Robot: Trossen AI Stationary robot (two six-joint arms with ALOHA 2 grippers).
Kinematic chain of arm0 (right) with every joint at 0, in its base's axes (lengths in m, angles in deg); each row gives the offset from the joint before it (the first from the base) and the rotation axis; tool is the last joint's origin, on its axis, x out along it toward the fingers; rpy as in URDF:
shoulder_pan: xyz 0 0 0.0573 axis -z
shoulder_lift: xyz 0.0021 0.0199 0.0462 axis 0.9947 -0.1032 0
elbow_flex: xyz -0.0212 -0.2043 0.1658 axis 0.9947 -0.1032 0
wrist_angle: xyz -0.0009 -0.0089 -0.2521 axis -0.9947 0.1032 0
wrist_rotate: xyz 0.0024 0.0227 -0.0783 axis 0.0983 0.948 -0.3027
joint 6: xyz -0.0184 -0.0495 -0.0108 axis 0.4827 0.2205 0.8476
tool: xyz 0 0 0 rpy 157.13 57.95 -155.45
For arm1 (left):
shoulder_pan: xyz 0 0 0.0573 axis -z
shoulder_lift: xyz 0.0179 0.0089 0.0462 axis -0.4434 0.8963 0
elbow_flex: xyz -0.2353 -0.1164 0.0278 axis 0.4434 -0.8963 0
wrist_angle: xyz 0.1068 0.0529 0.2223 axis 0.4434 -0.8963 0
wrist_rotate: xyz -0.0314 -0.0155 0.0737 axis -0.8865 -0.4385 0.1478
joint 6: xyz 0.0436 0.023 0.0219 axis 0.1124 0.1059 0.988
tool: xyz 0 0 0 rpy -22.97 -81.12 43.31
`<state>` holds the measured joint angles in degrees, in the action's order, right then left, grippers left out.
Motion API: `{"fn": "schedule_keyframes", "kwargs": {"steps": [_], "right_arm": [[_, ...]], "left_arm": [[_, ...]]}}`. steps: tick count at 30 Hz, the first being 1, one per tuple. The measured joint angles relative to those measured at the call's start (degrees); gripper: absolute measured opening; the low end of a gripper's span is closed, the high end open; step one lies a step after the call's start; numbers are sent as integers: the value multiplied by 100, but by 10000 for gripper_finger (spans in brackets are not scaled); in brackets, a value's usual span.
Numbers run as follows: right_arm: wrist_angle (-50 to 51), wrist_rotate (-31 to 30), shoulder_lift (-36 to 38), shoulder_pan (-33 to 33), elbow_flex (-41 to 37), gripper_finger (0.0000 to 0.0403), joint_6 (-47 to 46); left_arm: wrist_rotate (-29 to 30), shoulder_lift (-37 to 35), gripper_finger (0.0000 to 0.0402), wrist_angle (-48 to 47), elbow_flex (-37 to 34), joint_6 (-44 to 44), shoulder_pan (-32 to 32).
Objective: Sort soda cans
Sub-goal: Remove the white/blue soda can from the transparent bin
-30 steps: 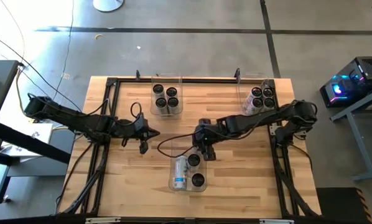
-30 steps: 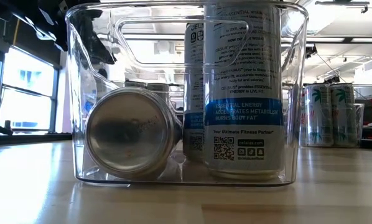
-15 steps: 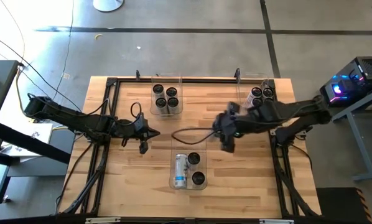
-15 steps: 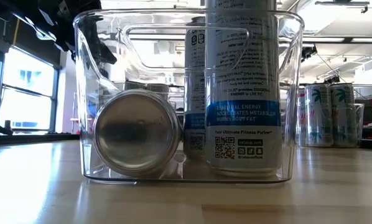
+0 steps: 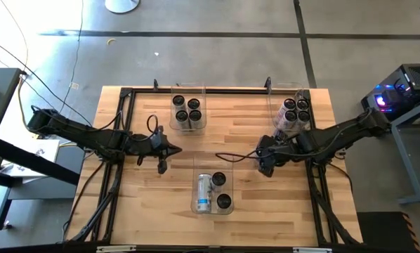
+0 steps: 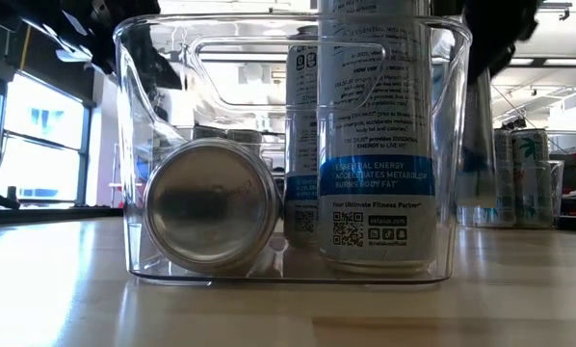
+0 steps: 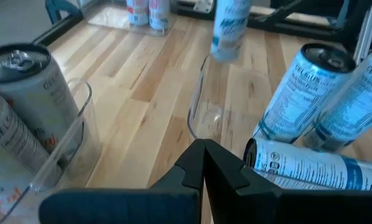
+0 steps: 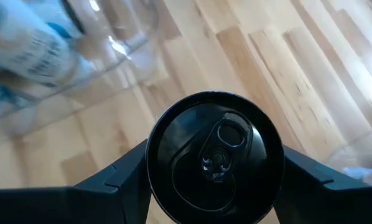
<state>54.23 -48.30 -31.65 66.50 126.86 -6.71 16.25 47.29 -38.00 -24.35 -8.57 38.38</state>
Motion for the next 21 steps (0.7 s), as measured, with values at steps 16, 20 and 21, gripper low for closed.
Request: {"fn": "schedule_keyframes", "kwargs": {"steps": [16, 20, 21], "right_arm": [[-591, 4, 6, 153, -663, 237, 50], [-640, 2, 6, 154, -663, 288, 50], [-651, -11, 6, 153, -663, 303, 50]], "left_arm": [[25, 0, 0, 294, 0, 190, -2], [37, 0, 1, 317, 2, 190, -2], [37, 0, 1, 319, 2, 188, -2]]}}
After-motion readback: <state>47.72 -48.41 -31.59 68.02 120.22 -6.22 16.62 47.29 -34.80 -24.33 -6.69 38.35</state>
